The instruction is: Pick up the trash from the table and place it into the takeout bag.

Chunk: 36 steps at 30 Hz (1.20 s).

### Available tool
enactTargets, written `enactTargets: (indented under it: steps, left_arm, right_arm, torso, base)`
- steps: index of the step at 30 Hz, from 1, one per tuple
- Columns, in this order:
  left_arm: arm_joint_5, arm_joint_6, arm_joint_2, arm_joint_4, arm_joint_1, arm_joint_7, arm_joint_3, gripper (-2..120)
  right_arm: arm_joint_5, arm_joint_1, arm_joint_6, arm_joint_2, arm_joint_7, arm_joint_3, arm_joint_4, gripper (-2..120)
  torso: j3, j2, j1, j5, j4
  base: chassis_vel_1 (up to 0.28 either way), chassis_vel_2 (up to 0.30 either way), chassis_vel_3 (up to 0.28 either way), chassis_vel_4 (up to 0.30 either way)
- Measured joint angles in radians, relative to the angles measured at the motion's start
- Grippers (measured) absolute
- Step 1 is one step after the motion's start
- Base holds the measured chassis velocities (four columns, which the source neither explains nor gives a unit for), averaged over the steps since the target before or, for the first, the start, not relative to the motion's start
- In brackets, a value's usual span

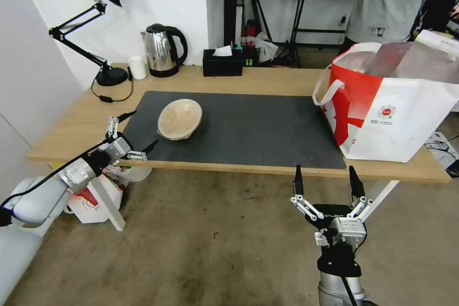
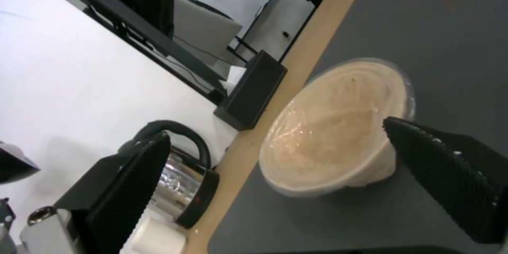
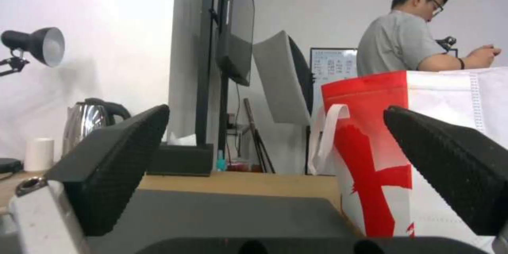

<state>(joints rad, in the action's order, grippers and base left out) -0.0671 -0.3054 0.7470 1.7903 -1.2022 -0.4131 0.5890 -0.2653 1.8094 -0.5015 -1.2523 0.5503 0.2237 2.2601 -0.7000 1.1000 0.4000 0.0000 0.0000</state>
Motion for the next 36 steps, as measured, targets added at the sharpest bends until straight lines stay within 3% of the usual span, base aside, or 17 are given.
enactTargets:
  steps: [12, 23, 36]
  left_arm:
    - [-0.009, 0.027, -0.072, -0.001, 0.060, 0.001, -0.075, 100]
    - [-0.009, 0.027, -0.081, -0.032, 0.087, 0.001, -0.122, 100]
    - [-0.009, 0.025, -0.076, -0.113, 0.178, 0.000, -0.240, 100]
  right_arm:
    - [0.000, 0.000, 0.000, 0.000, 0.000, 0.000, 0.000, 100]
    - [0.000, 0.000, 0.000, 0.000, 0.000, 0.000, 0.000, 100]
    - [0.000, 0.000, 0.000, 0.000, 0.000, 0.000, 0.000, 100]
  torso:
    - [0.000, 0.000, 0.000, 0.0000, 0.0000]
    - [0.000, 0.000, 0.000, 0.0000, 0.0000]
    - [0.000, 0.000, 0.000, 0.0000, 0.0000]
  base:
    - [0.000, 0.000, 0.000, 0.000]
    - [0.000, 0.000, 0.000, 0.000]
    - [0.000, 0.000, 0.000, 0.000]
